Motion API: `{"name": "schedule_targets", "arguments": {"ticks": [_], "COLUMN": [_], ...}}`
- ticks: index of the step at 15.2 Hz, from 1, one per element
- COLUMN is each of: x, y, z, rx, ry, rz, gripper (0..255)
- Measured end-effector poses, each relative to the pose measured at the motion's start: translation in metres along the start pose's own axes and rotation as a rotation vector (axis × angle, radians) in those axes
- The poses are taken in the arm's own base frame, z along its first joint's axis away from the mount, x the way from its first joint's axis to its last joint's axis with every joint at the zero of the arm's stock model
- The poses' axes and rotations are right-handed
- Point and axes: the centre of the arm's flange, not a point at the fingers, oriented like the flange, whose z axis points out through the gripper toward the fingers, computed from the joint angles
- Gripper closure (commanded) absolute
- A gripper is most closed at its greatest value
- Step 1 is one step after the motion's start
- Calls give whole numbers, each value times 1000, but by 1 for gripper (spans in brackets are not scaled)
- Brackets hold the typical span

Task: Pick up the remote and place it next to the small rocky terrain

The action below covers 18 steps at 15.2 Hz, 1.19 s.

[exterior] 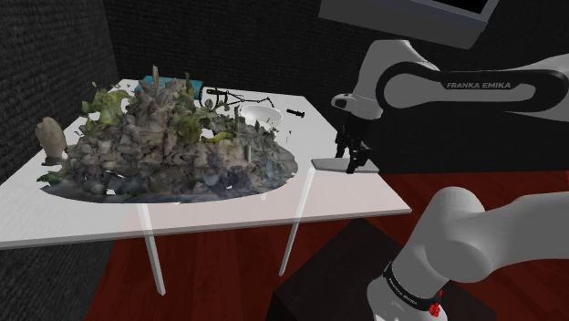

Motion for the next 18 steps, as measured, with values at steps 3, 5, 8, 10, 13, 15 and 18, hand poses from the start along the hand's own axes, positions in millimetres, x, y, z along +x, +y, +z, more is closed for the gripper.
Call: {"name": "schedule_targets", "arguments": {"ticks": [3,5,8,10,13,15,18], "x": [0,1,0,1,1,1,1], "y": [1,1,1,0,1,0,0], "z": [15,26,43,54,69,80,87], "rx": [0,0,0,0,0,0,0], "ry": [0,0,0,0,0,0,0], "rz": [0,0,0,0,0,0,0], "gripper": [255,255,255,255,255,255,255]}}
